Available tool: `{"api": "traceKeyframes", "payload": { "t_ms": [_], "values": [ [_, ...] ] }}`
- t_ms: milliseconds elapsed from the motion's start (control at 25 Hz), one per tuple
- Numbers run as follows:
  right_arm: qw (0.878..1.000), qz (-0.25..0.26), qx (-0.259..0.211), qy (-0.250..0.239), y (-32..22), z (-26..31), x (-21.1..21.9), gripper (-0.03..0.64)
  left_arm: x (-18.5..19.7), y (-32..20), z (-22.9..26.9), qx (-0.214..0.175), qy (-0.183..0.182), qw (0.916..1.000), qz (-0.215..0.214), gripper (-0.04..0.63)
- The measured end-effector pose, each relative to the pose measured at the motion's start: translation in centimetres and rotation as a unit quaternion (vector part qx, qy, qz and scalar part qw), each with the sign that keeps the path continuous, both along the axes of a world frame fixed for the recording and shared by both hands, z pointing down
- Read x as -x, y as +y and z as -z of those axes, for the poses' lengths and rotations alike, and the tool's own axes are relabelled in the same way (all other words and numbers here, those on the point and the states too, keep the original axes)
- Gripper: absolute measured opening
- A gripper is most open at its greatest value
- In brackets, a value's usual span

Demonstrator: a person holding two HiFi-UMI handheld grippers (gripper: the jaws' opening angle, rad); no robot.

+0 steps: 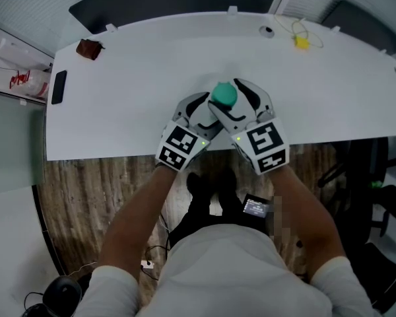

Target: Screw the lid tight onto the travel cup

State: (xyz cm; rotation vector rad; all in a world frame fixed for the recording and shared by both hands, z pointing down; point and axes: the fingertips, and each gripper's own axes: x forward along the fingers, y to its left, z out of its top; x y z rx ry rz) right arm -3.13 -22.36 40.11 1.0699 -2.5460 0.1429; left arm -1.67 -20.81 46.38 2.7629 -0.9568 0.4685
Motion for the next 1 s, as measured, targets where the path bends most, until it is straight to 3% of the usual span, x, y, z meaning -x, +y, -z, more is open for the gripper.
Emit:
{"api": "traceKeyframes", "payload": {
  "t_ms": [520,800,920,1000],
  "values": [
    [0.999,-0.020,-0.041,-0.026,-0.4,5.5,-1.7,0.308,3.1,1.0,7.2,-0.027,0.060,0.9977,0.014,0.327],
    [0.997,-0.049,-0.049,-0.046,0.4,8.6,-4.2,0.308,4.0,2.9,11.4,-0.021,0.112,0.9933,0.017,0.324],
    [0.996,-0.056,-0.042,-0.057,1.4,9.3,-4.9,0.282,4.5,3.9,13.1,-0.020,0.131,0.9908,0.025,0.265],
    [0.996,-0.057,-0.041,-0.061,2.1,9.6,-5.3,0.216,5.0,4.6,13.8,-0.019,0.143,0.9890,0.030,0.209]
  ]
}}
